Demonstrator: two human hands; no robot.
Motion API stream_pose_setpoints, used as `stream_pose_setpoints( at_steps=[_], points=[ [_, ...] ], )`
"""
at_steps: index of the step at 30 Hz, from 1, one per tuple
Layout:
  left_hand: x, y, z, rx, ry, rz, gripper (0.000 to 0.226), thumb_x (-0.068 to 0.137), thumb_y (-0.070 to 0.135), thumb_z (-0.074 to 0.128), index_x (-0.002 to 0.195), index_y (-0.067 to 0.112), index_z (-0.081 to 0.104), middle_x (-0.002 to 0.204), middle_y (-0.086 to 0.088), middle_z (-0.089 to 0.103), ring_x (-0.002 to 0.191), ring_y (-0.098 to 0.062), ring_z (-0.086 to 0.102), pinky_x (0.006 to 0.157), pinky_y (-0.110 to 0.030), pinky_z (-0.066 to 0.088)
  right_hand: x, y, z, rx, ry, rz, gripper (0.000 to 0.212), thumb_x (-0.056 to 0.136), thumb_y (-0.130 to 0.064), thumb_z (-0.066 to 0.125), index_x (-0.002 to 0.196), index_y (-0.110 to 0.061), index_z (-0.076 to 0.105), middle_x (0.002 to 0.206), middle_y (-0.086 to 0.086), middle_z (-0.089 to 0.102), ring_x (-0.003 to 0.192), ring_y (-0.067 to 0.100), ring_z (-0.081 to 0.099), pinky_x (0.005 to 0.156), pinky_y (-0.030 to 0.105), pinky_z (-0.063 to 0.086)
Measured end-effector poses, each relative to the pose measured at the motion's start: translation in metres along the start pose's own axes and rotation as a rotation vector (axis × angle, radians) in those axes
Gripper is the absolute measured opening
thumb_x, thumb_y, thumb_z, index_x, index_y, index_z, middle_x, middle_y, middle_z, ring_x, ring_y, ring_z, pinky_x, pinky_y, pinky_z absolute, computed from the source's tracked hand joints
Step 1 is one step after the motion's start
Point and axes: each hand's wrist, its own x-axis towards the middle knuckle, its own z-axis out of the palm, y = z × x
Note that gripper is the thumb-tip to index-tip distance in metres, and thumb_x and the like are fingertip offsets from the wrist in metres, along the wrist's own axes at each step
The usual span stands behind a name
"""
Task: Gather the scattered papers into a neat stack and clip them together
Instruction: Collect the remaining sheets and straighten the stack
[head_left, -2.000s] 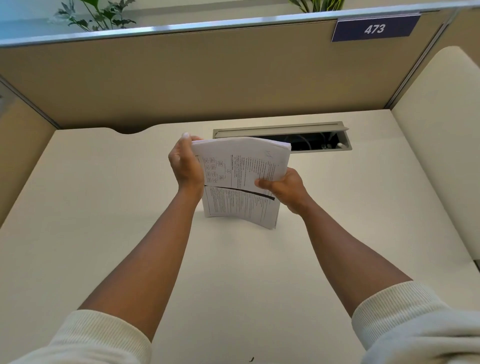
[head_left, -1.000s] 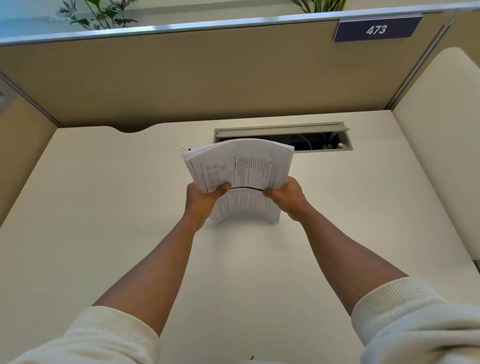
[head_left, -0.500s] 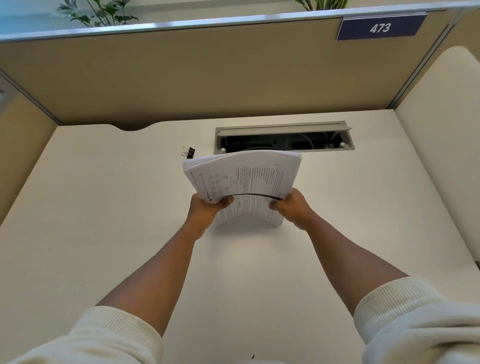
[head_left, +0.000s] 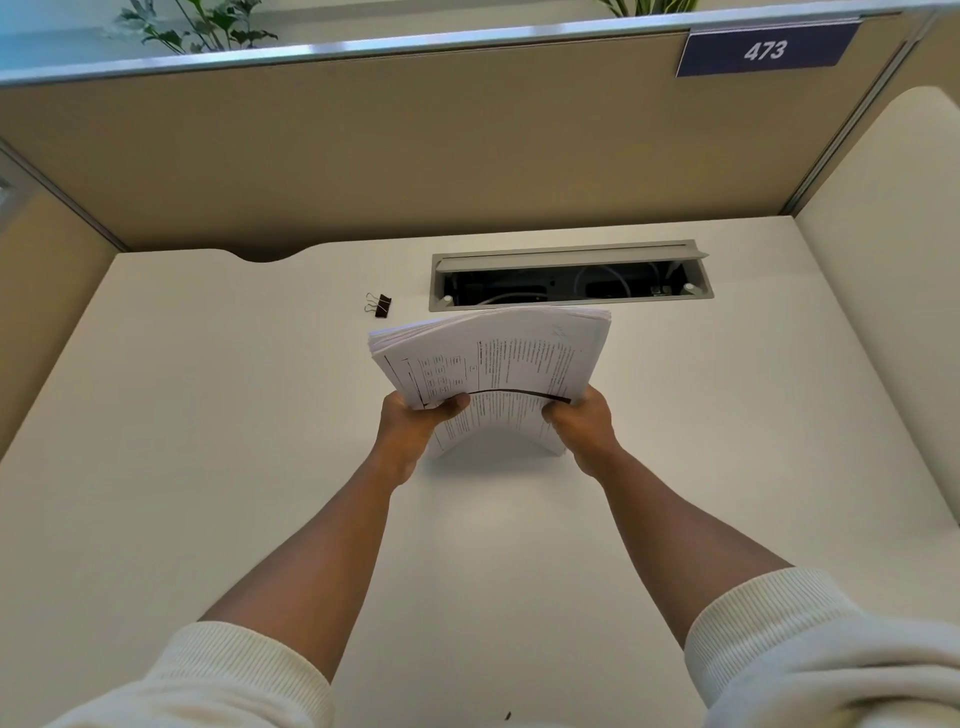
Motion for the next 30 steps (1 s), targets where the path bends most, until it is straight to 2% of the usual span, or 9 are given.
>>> stream_pose_setpoints(
  at_steps=[3,7,10,13,16,23,27,30],
  points=[
    [-0.001,0.0,0.004,-0.008,0.019,0.008,0.04,0.076,0.003,0.083,0.107,0.024,0.069,0.106,0.002,0.075,0.104,-0.013,0.067,0.089,-0.035,0.058,0.0,0.005,0.004,-0.008,0.024,0.015,0.044,0.077,0.012,0.046,0.112,-0.007,0.064,0.101,0.005,0.066,0.095,0.022,0.058,0.067,0.023,0.051],
    [0.0,0.0,0.007,-0.003,0.023,0.029,0.038,0.078,0.005,0.083,0.106,0.027,0.069,0.107,0.002,0.074,0.105,-0.013,0.066,0.083,-0.031,0.059,0.0,0.005,0.003,0.002,-0.022,0.011,0.047,0.077,0.012,0.049,0.117,-0.01,0.062,0.106,0.004,0.065,0.103,0.024,0.058,0.076,0.029,0.053],
    [0.001,0.001,0.006,0.006,0.037,0.038,0.036,0.078,0.005,0.082,0.103,0.027,0.069,0.099,0.009,0.075,0.097,-0.006,0.068,0.077,-0.024,0.058,0.001,0.003,-0.001,-0.023,-0.056,-0.006,0.045,0.077,0.011,0.054,0.116,-0.01,0.062,0.107,0.004,0.065,0.104,0.023,0.058,0.069,0.022,0.049],
    [0.003,0.004,0.004,-0.004,0.031,0.06,0.035,0.078,0.004,0.082,0.102,0.026,0.07,0.098,0.008,0.076,0.095,-0.006,0.07,0.082,-0.03,0.06,0.004,-0.002,-0.002,-0.032,-0.06,-0.04,0.039,0.078,0.01,0.057,0.107,-0.014,0.065,0.1,0.001,0.066,0.095,0.019,0.059,0.064,0.019,0.047],
    [0.007,0.006,0.002,-0.012,0.045,0.074,0.036,0.079,0.005,0.082,0.107,0.024,0.069,0.106,0.002,0.074,0.102,-0.013,0.067,0.085,-0.032,0.059,0.01,-0.005,-0.002,-0.056,-0.089,-0.063,0.037,0.079,0.008,0.059,0.109,-0.013,0.067,0.102,0.004,0.067,0.093,0.02,0.061,0.068,0.023,0.052],
    [0.004,-0.01,-0.01,0.101,-0.006,-0.011,0.034,0.082,0.014,0.081,0.112,0.025,0.069,0.112,0.005,0.074,0.105,-0.008,0.068,0.091,-0.028,0.054,0.012,0.025,-0.011,-0.414,-0.228,-0.007,0.037,0.085,-0.002,0.058,0.121,-0.007,0.064,0.119,0.011,0.066,0.109,0.028,0.061,0.089,0.04,0.054],
    [0.003,-0.009,-0.01,0.13,-0.021,-0.002,0.035,0.083,0.013,0.079,0.114,0.024,0.068,0.111,0.008,0.073,0.103,-0.003,0.067,0.082,-0.019,0.054,0.012,0.028,-0.014,-0.48,-0.222,-0.009,0.033,0.088,-0.005,0.057,0.121,-0.006,0.064,0.121,0.012,0.065,0.111,0.03,0.061,0.092,0.04,0.053],
    [0.007,-0.003,-0.016,0.156,-0.05,-0.013,0.036,0.084,0.018,0.079,0.118,0.018,0.069,0.114,0.004,0.074,0.105,-0.009,0.069,0.087,-0.026,0.056,0.013,0.023,-0.019,-0.45,-0.298,0.019,0.034,0.088,-0.003,0.057,0.12,-0.008,0.063,0.12,0.01,0.065,0.107,0.028,0.061,0.084,0.038,0.056]
  ],
)
